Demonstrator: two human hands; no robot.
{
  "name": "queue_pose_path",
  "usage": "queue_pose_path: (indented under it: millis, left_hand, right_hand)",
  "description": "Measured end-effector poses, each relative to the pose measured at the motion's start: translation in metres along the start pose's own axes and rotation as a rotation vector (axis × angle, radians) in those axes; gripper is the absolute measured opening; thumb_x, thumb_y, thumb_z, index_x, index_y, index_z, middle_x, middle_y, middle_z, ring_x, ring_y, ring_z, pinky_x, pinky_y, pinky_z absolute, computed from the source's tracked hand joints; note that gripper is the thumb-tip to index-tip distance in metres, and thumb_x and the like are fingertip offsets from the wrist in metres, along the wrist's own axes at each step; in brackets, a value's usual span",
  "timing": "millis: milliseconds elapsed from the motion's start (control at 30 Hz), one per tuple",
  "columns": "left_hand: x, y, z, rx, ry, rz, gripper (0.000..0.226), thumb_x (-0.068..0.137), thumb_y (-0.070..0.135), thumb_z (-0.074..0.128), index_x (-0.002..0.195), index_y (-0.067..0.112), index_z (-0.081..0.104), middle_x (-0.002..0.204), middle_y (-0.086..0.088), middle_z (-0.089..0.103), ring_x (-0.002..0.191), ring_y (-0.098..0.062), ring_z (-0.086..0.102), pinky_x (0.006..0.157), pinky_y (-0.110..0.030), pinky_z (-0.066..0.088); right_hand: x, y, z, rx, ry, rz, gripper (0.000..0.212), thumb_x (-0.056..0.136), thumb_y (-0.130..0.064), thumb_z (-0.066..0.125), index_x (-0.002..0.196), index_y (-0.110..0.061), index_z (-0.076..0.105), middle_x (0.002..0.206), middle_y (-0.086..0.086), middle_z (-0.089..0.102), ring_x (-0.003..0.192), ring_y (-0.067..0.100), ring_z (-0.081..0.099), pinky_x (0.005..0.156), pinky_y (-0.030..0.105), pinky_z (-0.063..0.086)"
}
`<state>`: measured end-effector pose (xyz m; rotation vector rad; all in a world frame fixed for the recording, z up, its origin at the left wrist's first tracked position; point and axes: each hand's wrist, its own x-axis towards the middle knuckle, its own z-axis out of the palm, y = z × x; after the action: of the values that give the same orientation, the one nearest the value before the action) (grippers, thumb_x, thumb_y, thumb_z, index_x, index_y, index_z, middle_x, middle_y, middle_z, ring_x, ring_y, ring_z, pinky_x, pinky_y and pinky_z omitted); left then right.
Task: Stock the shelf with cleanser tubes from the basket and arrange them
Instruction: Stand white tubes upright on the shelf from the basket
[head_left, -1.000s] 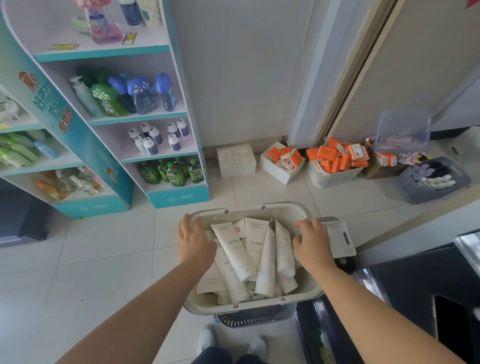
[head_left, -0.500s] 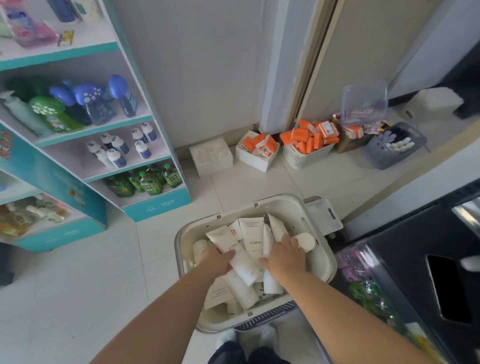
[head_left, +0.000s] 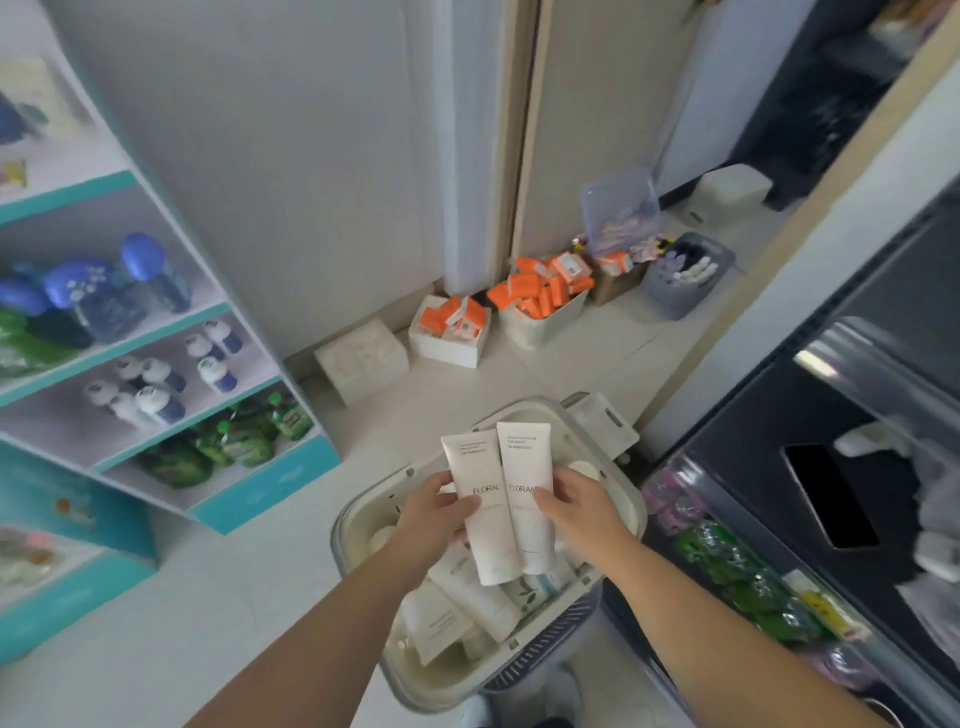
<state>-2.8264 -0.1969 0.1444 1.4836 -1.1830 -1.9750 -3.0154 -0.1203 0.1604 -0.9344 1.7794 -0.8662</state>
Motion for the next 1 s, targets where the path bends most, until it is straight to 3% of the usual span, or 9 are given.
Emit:
queue_pose_path:
  millis: [133, 233, 400, 467, 533, 667, 1000]
  left_hand:
    - [-0.013, 0.042, 0.022, 0.148, -0.166, 0.177, 0.035, 0.089, 0.010, 0.068, 0.117, 0.027, 0.057, 0.105, 0.002, 0.074, 0.099, -0.018, 0.070, 0.091, -0.046, 0.055]
    - [-0.029, 0.080, 0.057, 0.188, -0.254, 0.329, 0.039, 0.088, 0.006, 0.068, 0.122, 0.023, 0.058, 0.106, 0.000, 0.074, 0.098, -0.023, 0.070, 0.087, -0.041, 0.057]
    - [-0.061, 0.141, 0.137, 0.199, -0.422, 0.537, 0.041, 0.087, 0.002, 0.067, 0.125, 0.018, 0.059, 0.109, -0.005, 0.073, 0.101, -0.025, 0.069, 0.084, -0.039, 0.057]
    - [-0.075, 0.161, 0.173, 0.208, -0.505, 0.601, 0.042, 0.088, -0.001, 0.065, 0.127, 0.013, 0.057, 0.113, -0.009, 0.071, 0.100, -0.022, 0.069, 0.080, -0.032, 0.057]
    - [-0.092, 0.178, 0.210, 0.210, -0.585, 0.651, 0.042, 0.088, -0.003, 0.063, 0.127, 0.010, 0.056, 0.113, -0.012, 0.070, 0.097, -0.021, 0.070, 0.079, -0.030, 0.058]
    - [-0.119, 0.202, 0.281, 0.258, -0.726, 0.728, 0.041, 0.088, 0.003, 0.065, 0.127, 0.016, 0.057, 0.113, -0.006, 0.071, 0.104, -0.022, 0.068, 0.086, -0.040, 0.056]
    - [-0.152, 0.209, 0.442, 0.339, -0.813, 0.849, 0.039, 0.088, 0.010, 0.068, 0.119, 0.032, 0.059, 0.108, 0.002, 0.073, 0.101, -0.019, 0.069, 0.088, -0.042, 0.056]
  right_hand:
    - [-0.027, -0.031, -0.038, 0.093, 0.161, -0.118, 0.023, 0.091, -0.015, 0.062, 0.110, -0.028, 0.065, 0.107, -0.012, 0.071, 0.102, 0.009, 0.066, 0.089, 0.031, 0.055]
    - [-0.056, -0.056, -0.076, 0.135, 0.287, -0.204, 0.023, 0.091, -0.014, 0.062, 0.108, -0.029, 0.063, 0.110, -0.010, 0.070, 0.105, 0.012, 0.065, 0.092, 0.036, 0.054]
    - [-0.122, -0.095, -0.147, 0.124, 0.481, -0.382, 0.023, 0.092, -0.014, 0.062, 0.105, -0.033, 0.064, 0.108, -0.010, 0.071, 0.102, 0.015, 0.067, 0.086, 0.035, 0.056]
    - [-0.149, -0.103, -0.177, 0.142, 0.555, -0.427, 0.022, 0.092, -0.014, 0.061, 0.103, -0.033, 0.064, 0.105, -0.014, 0.071, 0.099, 0.011, 0.068, 0.083, 0.031, 0.057]
    - [-0.174, -0.106, -0.208, 0.183, 0.636, -0.456, 0.021, 0.093, -0.014, 0.060, 0.103, -0.032, 0.065, 0.103, -0.017, 0.071, 0.096, 0.005, 0.068, 0.079, 0.025, 0.057]
    - [-0.219, -0.105, -0.270, 0.237, 0.763, -0.472, 0.020, 0.095, -0.011, 0.056, 0.111, -0.018, 0.067, 0.106, -0.008, 0.073, 0.096, 0.008, 0.070, 0.077, 0.025, 0.058]
    - [-0.289, -0.065, -0.395, 0.142, 0.896, -0.493, 0.023, 0.096, -0.013, 0.054, 0.110, -0.029, 0.064, 0.108, -0.015, 0.071, 0.097, -0.001, 0.067, 0.075, 0.015, 0.054]
